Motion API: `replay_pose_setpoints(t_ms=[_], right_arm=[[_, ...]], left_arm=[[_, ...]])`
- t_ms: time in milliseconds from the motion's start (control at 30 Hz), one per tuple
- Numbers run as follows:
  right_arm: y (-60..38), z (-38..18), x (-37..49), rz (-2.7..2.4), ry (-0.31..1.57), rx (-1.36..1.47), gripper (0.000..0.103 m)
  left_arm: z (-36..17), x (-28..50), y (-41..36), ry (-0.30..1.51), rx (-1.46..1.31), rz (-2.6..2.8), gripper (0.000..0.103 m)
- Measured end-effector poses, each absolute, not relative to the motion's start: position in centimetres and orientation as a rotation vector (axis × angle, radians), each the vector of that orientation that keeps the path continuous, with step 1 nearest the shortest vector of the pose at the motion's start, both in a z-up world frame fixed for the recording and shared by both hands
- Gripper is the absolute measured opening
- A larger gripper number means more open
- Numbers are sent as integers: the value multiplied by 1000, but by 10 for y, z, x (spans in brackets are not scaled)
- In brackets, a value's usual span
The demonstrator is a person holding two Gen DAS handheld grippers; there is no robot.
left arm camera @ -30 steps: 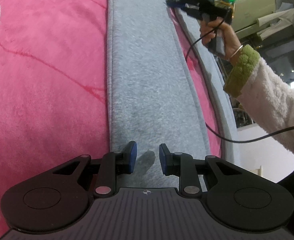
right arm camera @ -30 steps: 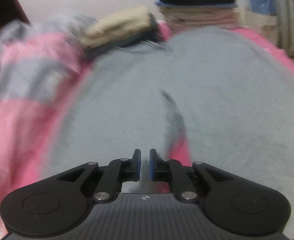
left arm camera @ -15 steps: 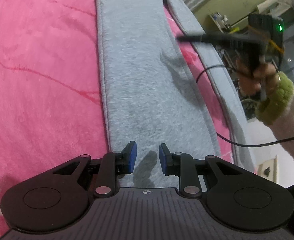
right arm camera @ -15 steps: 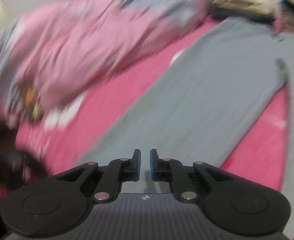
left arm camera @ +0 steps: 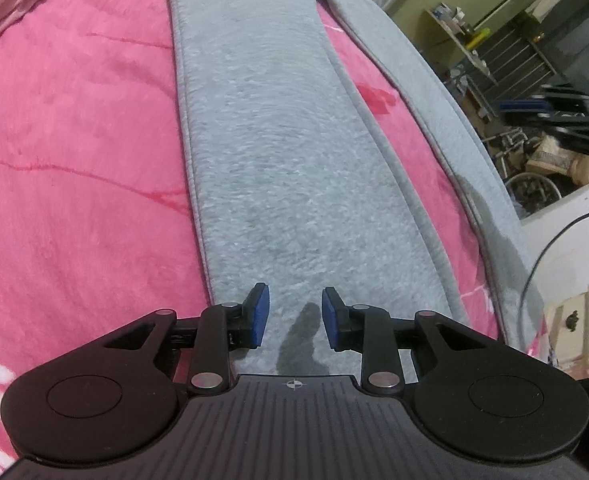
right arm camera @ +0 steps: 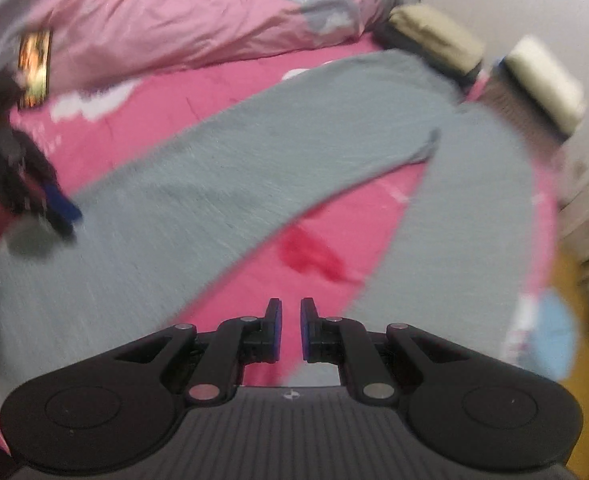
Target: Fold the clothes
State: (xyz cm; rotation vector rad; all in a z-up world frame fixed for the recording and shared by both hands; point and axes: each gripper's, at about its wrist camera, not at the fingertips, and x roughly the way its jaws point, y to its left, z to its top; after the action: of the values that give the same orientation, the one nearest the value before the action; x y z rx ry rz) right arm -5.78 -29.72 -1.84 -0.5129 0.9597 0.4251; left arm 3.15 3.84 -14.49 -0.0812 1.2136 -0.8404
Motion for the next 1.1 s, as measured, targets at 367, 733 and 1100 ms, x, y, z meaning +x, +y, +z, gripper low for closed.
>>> replay_pose_setpoints(t_ms=[367,733,1100], right_arm=[[-195,-110,-92,799,912,-590,10],[-203,-143,-97,954,1052,-269,11],[-217,-142,-127,996,1143,-1,11]], left_arm=[[-143,27,30,1222,-45,-800,30],[-140,12,34,1214,68,-874,30],[-134,-19,48,1243,200,-938,31]])
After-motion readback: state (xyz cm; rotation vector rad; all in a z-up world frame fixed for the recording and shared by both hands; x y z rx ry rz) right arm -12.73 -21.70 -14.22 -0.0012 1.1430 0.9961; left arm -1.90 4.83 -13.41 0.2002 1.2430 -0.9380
